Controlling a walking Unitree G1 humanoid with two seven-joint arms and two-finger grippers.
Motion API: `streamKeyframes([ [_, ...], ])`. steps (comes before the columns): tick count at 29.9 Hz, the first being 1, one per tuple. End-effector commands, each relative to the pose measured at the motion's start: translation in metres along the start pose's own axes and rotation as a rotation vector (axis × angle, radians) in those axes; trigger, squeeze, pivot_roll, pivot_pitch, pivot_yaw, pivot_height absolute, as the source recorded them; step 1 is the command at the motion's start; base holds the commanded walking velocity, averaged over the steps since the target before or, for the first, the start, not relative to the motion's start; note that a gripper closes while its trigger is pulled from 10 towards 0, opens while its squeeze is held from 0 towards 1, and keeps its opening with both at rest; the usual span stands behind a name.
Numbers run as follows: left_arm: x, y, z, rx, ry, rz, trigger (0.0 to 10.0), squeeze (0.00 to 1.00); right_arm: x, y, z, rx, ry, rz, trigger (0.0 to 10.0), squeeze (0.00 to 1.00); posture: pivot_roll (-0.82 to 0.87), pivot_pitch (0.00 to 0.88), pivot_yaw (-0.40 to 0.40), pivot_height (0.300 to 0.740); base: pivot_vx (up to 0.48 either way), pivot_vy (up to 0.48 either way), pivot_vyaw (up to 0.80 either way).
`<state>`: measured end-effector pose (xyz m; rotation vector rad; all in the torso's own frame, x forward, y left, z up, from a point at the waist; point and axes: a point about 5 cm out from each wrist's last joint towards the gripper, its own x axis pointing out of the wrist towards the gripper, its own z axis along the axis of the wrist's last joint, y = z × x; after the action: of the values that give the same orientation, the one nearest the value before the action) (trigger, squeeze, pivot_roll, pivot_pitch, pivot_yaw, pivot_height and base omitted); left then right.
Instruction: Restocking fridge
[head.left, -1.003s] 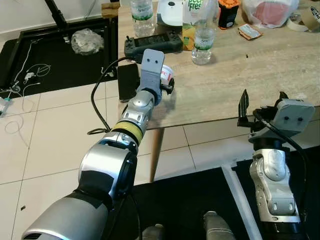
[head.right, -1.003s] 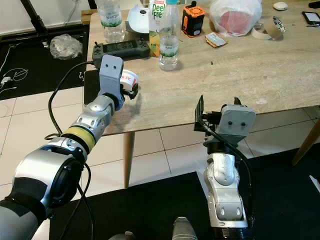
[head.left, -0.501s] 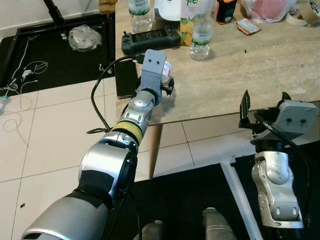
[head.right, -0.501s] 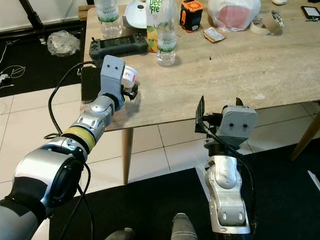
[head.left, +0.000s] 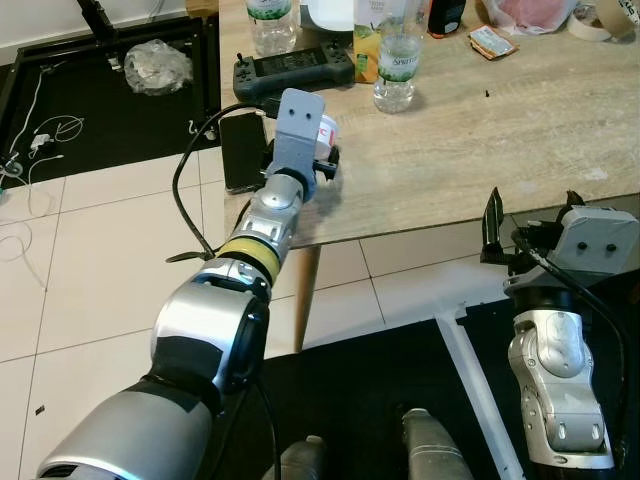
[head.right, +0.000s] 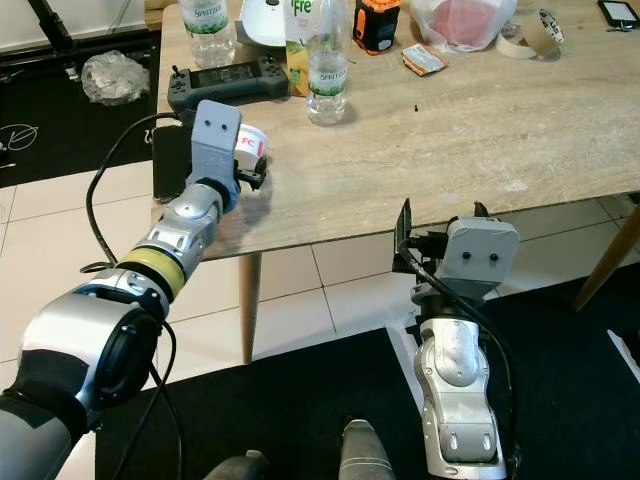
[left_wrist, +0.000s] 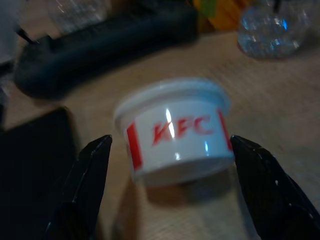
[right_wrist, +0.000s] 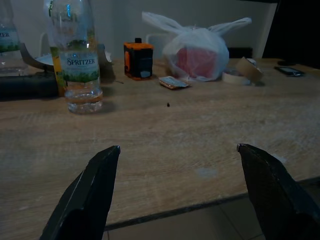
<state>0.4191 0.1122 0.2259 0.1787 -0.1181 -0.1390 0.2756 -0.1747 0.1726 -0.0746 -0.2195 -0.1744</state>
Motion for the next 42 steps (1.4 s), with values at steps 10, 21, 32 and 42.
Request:
streamKeyframes([
  [10,-0.043,0.034,-0.052,-0.054,-0.035,-0.076,10.0,0.0,0.025,0.025,-0.007,0.03,0.006,0.137,10.0,0.0,0.03,0.17,0.018,0.706,0.0,0.0,0.0],
  [21,-0.045,0.035,-0.005,-0.036,-0.241,-0.115,10.0,0.0,0.039,0.049,0.008,-0.003,-0.094,0.27,10.0,0.0,0.06,0.076,0.019,0.706,0.0,0.0,0.0],
  [32,-0.058,0.042,0.015,0.059,-0.296,-0.128,10.0,0.0,0.045,0.056,0.001,0.016,-0.083,0.297,10.0,0.0,0.09,0.053,0.019,0.706,0.0,0.0,0.0],
  [42,-0.093,0.03,-0.021,0.024,-0.163,-0.061,10.0,0.0,0.046,0.047,-0.012,0.11,-0.017,0.272,10.0,0.0,0.12,0.048,0.005,0.706,0.0,0.0,0.0],
])
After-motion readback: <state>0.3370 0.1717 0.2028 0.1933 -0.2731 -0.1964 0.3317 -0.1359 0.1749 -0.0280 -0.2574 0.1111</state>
